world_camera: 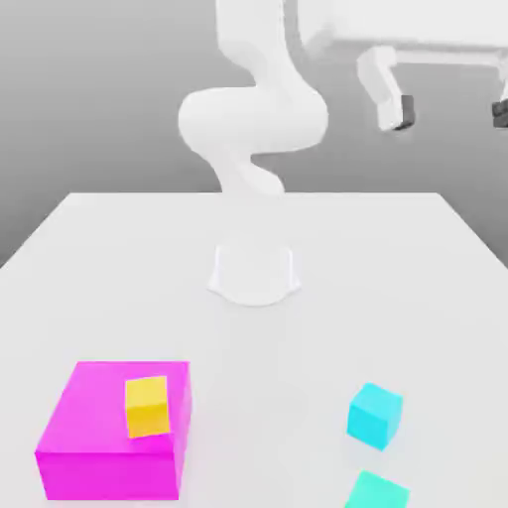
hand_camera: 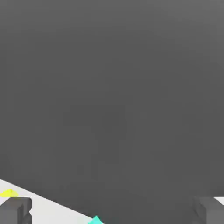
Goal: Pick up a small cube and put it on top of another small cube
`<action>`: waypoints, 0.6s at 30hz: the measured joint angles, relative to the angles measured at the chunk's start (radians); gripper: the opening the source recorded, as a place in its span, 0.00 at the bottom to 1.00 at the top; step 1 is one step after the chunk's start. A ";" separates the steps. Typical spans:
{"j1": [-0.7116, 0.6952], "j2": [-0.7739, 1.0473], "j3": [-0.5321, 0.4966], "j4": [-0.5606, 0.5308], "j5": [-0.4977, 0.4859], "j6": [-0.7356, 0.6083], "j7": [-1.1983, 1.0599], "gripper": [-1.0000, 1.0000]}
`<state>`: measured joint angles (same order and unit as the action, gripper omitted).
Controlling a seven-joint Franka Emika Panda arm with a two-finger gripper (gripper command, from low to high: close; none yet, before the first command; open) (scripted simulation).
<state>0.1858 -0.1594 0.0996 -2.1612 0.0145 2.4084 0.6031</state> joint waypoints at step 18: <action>0.209 0.662 0.084 0.143 -0.167 0.113 -0.075 0.50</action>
<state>0.3952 0.5023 0.1834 -2.0177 -0.1521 2.5211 0.5286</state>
